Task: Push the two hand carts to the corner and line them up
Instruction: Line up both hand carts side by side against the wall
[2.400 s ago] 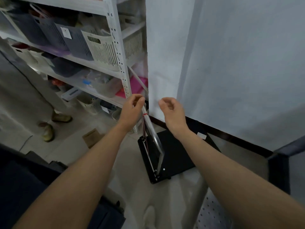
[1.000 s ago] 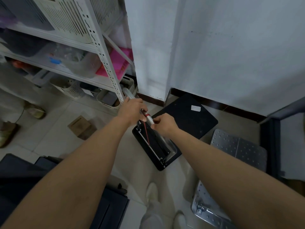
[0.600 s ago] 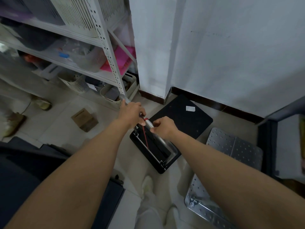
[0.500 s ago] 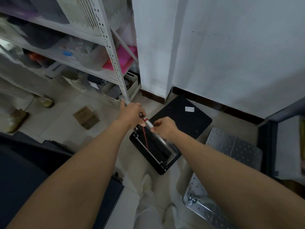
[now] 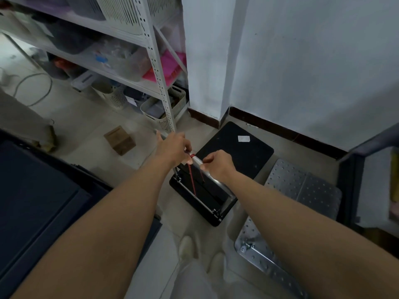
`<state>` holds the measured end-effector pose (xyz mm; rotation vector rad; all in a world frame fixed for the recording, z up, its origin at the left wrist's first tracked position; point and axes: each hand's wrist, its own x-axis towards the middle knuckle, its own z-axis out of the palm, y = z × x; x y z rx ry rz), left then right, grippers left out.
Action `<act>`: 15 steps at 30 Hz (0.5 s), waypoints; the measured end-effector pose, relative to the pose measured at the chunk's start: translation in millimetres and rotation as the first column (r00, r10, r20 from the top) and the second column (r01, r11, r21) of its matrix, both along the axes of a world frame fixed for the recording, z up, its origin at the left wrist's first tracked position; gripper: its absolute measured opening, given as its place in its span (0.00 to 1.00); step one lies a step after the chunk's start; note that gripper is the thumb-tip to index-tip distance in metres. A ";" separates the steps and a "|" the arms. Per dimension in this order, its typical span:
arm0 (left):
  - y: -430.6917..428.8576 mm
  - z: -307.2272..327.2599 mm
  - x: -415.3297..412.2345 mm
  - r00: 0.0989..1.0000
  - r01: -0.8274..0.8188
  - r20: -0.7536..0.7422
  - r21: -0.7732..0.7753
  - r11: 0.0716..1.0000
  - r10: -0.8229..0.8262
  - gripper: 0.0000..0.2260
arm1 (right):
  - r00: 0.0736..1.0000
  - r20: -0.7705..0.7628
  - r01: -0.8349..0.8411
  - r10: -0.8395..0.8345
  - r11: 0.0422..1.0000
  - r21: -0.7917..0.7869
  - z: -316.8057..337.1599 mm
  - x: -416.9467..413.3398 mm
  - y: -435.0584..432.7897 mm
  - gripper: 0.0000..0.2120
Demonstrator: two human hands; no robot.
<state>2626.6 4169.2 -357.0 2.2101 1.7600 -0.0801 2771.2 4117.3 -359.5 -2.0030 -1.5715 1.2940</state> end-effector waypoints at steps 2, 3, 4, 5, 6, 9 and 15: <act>-5.4 1.5 0.4 1.000 0.002 0.004 -0.010 1.000 -0.002 0.08 | 1.000 -0.006 -0.003 0.003 1.000 0.000 0.0 1.8 -6.2 0.09; -8.7 1.7 1.2 1.000 0.007 -0.001 -0.014 1.000 -0.007 0.09 | 1.000 -0.005 -0.003 0.003 1.000 0.003 -0.1 2.7 -10.4 0.09; -11.7 1.8 2.2 1.000 0.010 -0.005 -0.017 1.000 -0.010 0.09 | 1.000 0.000 0.001 -0.001 1.000 0.008 -0.5 3.3 -13.6 0.09; -14.5 1.5 2.8 1.000 0.012 -0.007 -0.018 1.000 -0.012 0.09 | 1.000 0.007 0.006 -0.006 1.000 0.013 -1.2 3.7 -16.0 0.09; -17.9 0.8 3.1 1.000 0.015 -0.008 -0.018 1.000 -0.015 0.10 | 1.000 0.015 0.016 -0.016 1.000 0.014 -2.5 3.8 -19.1 0.09; -28.7 -1.8 2.5 1.000 0.023 -0.007 -0.016 1.000 -0.023 0.11 | 0.998 0.039 0.040 -0.041 0.999 0.018 -4.8 3.7 -30.7 0.10; -54.0 0.2 3.3 0.999 0.048 -0.019 -0.007 0.999 -0.048 0.11 | 0.981 0.029 0.191 -0.192 0.981 0.029 -2.1 13.6 -60.0 0.17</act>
